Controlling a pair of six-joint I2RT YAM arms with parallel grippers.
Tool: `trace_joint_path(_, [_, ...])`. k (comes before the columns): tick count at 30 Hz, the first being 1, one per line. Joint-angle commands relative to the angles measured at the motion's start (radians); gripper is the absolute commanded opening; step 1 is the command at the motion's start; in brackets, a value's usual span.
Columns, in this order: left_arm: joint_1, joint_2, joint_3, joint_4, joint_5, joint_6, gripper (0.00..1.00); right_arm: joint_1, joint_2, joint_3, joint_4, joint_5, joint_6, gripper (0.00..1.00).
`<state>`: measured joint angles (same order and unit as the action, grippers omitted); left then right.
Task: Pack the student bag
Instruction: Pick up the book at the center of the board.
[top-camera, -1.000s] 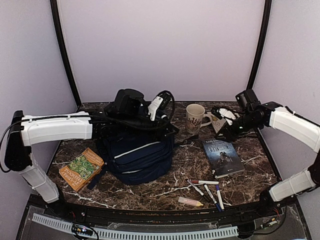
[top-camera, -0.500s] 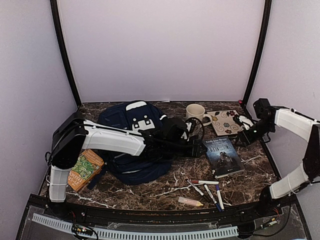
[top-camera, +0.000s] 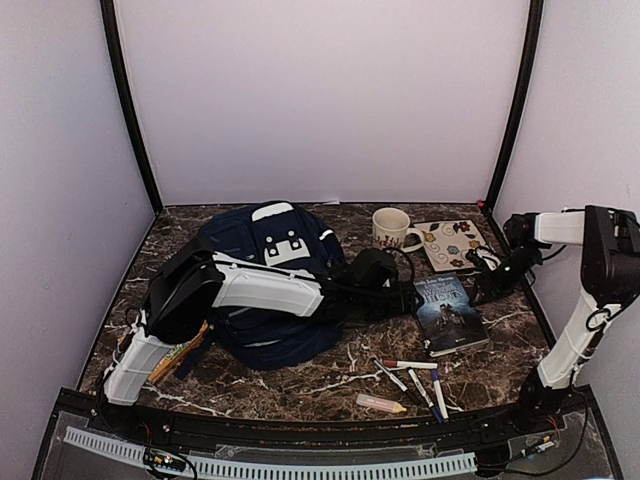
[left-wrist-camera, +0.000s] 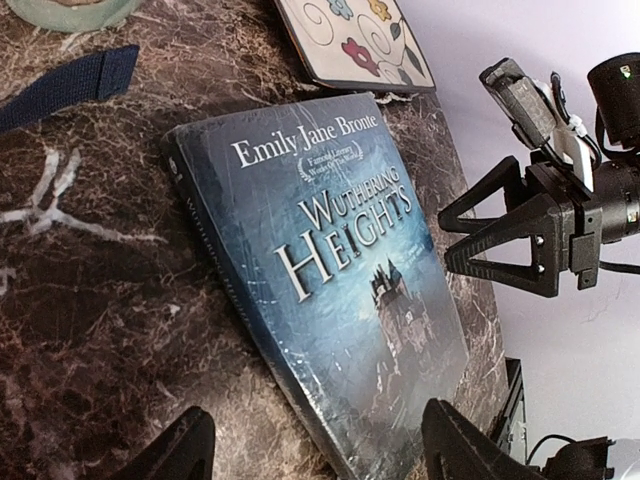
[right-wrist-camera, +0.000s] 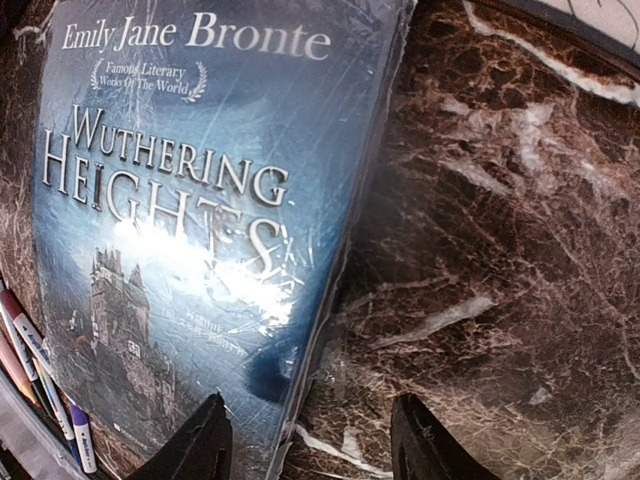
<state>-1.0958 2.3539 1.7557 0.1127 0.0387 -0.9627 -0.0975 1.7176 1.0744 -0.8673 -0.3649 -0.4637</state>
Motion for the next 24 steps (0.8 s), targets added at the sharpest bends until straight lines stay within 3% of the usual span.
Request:
trace_joint_path(1, [-0.003, 0.031, 0.063, -0.024, -0.002, -0.071, 0.74, -0.003, 0.036, 0.037, -0.036, -0.047, -0.037, 0.55])
trace_joint_path(10, [-0.001, 0.091, 0.124, -0.077, -0.023, -0.168, 0.74, -0.003, 0.117, 0.051, -0.051, -0.075, -0.065, 0.53])
trace_joint_path(24, [0.003, 0.179, 0.184, -0.029, 0.051, -0.353, 0.71, 0.007, 0.195, 0.057, -0.082, -0.151, -0.082, 0.48])
